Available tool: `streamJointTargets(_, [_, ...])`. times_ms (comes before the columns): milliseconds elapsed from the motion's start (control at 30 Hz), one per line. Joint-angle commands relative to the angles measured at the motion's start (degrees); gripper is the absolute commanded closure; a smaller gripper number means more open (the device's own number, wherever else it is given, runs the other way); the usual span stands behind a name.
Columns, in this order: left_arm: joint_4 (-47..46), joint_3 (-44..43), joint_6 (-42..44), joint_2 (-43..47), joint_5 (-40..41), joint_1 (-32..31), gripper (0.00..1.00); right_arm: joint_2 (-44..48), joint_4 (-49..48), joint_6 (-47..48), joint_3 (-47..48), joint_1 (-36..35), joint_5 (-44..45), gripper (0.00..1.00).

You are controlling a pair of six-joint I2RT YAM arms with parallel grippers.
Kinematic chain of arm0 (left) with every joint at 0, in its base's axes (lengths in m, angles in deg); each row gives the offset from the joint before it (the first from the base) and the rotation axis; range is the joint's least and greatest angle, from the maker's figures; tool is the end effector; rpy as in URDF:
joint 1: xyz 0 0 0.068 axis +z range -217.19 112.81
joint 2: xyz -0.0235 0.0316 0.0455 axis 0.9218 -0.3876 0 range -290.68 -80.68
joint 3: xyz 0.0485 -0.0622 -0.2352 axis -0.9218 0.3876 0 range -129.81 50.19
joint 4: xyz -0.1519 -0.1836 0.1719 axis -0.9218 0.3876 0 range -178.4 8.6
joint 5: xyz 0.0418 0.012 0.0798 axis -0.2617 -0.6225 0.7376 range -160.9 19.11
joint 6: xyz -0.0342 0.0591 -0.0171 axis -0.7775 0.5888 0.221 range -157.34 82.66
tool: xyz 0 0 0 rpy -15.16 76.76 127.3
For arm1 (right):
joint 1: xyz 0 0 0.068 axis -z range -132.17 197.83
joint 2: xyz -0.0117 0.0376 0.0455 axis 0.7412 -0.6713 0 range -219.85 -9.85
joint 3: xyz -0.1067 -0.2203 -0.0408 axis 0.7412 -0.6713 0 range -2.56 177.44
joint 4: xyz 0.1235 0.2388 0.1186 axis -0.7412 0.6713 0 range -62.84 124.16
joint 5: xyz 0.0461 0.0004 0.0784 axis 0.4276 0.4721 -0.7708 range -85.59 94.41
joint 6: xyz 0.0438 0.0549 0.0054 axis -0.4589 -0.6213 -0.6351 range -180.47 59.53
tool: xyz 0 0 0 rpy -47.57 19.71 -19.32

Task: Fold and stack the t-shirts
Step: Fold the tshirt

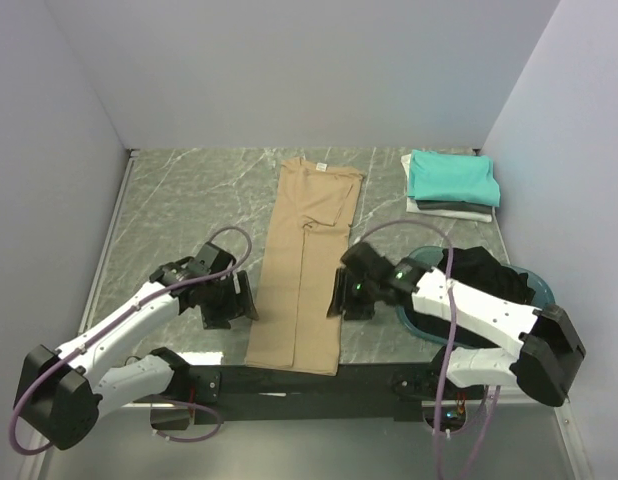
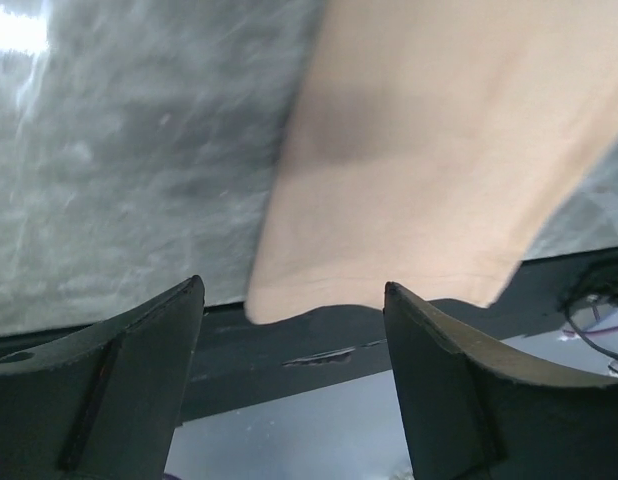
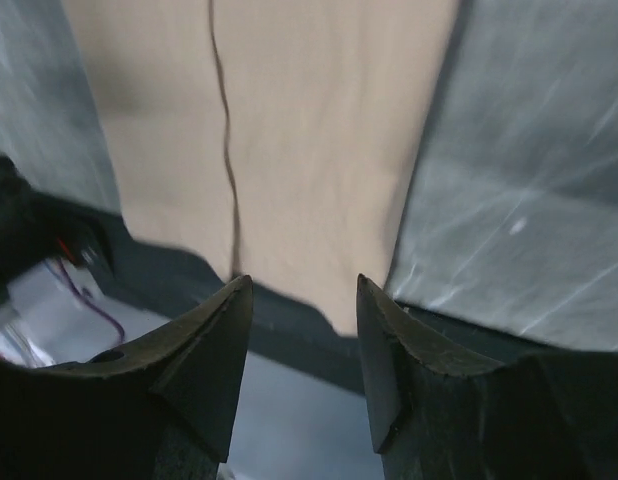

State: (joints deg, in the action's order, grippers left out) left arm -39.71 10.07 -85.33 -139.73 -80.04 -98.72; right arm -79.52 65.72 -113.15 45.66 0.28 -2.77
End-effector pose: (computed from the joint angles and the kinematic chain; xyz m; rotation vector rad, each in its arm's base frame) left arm 0.1920 -0.1285 0.1630 -0.3689 2.8695 -0.5440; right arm 0.1869 0.2149 0.1771 0.0786 2.8178 0.6926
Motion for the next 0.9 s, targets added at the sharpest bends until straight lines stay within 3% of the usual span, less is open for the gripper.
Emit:
streamJointTargets(0, [1.1,3.0,-3.5,2.3,-0.3,-0.1,0.22,1.6,-3.6,-11.0,-4.9,-8.0,-0.7,0.47])
streamJointTargets(300, [1.8,7.2,-7.4,7.8,0.3,-0.5,0.27,0.5,-6.0,-17.6,-9.2,-19.5,0.8,0.52])
streamJointTargets(500, [1.0,8.8,-9.1,7.9,0.7,-3.6,0.27,-4.3,-7.7,-18.1,-10.1,-21.2,0.1,0.58])
streamJointTargets(867, [0.3,9.8,-9.4,7.3,0.3,-7.1,0.27,-5.2,-8.4,-20.5,-11.8,-21.5,1.2,0.60])
